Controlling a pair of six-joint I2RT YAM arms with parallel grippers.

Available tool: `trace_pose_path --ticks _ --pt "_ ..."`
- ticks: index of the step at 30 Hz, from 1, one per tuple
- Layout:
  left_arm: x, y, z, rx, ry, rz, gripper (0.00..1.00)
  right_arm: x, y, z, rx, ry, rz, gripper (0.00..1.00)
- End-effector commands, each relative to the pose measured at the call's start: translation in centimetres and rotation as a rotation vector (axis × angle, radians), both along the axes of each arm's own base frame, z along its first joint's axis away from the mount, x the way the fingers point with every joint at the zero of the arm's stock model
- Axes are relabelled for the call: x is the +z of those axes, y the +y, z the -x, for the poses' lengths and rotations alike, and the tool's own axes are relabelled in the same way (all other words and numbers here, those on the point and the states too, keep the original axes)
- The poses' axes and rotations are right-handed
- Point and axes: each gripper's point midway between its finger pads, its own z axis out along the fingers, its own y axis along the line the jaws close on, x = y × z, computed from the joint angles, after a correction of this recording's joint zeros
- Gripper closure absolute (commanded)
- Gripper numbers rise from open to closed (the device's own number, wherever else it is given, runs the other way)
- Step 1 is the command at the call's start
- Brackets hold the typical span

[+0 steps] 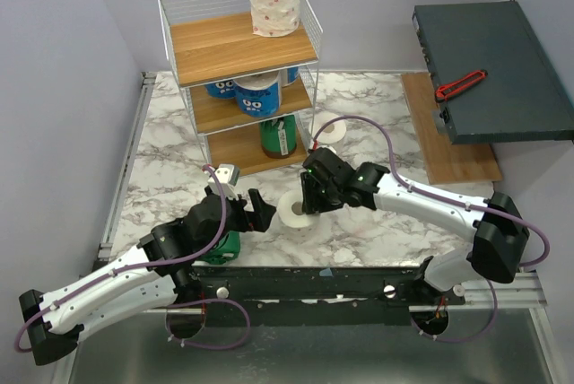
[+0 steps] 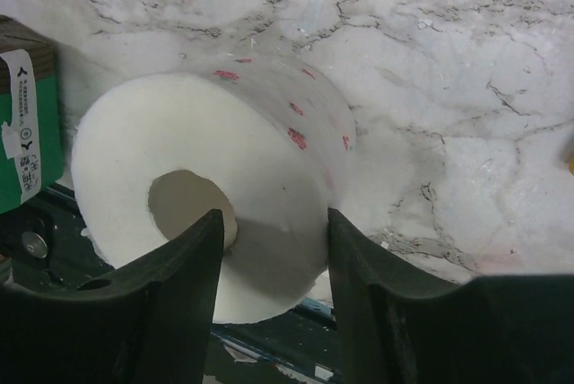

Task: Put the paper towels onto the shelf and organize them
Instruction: Pick up the paper towel from the center of the board.

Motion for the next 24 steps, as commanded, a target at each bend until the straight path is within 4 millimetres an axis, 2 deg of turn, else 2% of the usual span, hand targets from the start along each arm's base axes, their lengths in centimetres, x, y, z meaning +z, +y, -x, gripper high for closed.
trace_pose_path --ticks 1,9,12,16,20,24 --pt "0.2 -0.4 0.3 -0.019 0.009 0.021 0.03 0.6 0.1 -0.1 0.006 -0.015 0.027 0.52" --pt "0.1 -0.3 0.4 -0.019 0.011 0.027 0.03 1.2 0.3 -0.1 0.013 -0.021 0.013 0.58" --pt "0.1 -0.2 0.4 -0.019 0.010 0.027 0.03 1.1 0.3 0.0 0.015 -0.013 0.015 0.69" --pt "0.2 -0.1 0.4 -0.014 0.008 0.031 0.04 1.7 0.3 0.0 0.005 -0.019 0.004 0.76" --pt "0.5 0.5 0.3 0.012 0.001 0.035 0.04 4.2 -0.1 -0.3 -0.013 -0.058 -0.021 0.82" --pt "1.2 1.4 0.1 0.053 -0.025 0.058 0.04 8.4 -0.6 -0.6 -0.024 -0.121 -0.061 0.82"
